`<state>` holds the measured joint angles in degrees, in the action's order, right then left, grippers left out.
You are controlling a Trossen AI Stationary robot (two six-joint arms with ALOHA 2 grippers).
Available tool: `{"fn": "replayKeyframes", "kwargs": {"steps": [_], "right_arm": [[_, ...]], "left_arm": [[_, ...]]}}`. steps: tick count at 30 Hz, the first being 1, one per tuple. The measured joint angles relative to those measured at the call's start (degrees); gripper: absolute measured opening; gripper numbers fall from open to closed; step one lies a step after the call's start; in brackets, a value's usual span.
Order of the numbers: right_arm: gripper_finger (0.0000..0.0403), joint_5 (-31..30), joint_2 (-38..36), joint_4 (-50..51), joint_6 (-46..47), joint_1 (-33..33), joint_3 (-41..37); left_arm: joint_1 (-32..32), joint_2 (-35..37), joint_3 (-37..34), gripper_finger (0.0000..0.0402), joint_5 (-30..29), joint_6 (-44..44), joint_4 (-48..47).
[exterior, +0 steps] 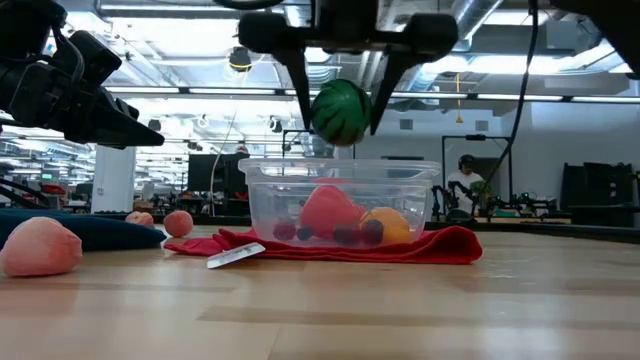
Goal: Pick and placing Produce into tupperware
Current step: Put the watermelon in the transparent bin, then put the peach in the transparent bin
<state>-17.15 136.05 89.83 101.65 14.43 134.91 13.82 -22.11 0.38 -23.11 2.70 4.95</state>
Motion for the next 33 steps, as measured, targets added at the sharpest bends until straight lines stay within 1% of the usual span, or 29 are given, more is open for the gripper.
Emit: {"fn": "replayKeyframes", "kwargs": {"steps": [4,7,10,14,16,20,23,25,28,33], "right_arm": [[0.0319,3.92,0.00,-1.29,-5.01,-2.86,0.02],[0.0329,5.36,0.00,-1.52,-7.09,-4.03,0.02],[0.0351,6.16,0.02,-1.93,-8.83,-4.11,0.02],[0.0388,6.48,0.07,-1.98,-8.82,-4.02,-1.31],[0.0395,7.05,0.20,-1.44,-9.01,-3.91,-1.40],[0.0377,7.48,0.17,0.44,-9.53,-2.34,-1.38],[0.0359,5.43,-0.05,0.17,-5.68,-0.55,-1.38],[0.0344,2.72,-0.33,0.17,-4.37,0.58,-1.38],[0.0317,-2.60,-0.39,0.18,-4.85,2.25,-1.03],[0.0260,-14.18,-0.42,-0.17,-6.16,6.17,-0.70]], "left_arm": [[0.00,-0.01,-0.02,0.0000,0.02,-0.02,0.00],[0.00,-0.02,-0.02,0.0000,0.02,0.00,0.00],[0.00,0.00,0.00,0.0000,0.00,-0.02,0.00],[0.00,0.00,-0.01,0.0000,0.00,-0.02,0.00],[0.00,0.00,-0.02,0.0000,0.00,0.00,0.00],[0.00,0.00,-0.02,0.0000,0.00,0.00,0.00],[0.00,0.00,-0.01,0.0000,0.01,-0.01,0.00],[0.00,-0.02,-0.02,0.0000,0.00,-0.01,0.00],[0.00,0.00,-0.02,0.0000,0.00,0.00,0.00],[0.00,0.00,-0.01,0.0000,0.00,-0.01,0.00]]}}
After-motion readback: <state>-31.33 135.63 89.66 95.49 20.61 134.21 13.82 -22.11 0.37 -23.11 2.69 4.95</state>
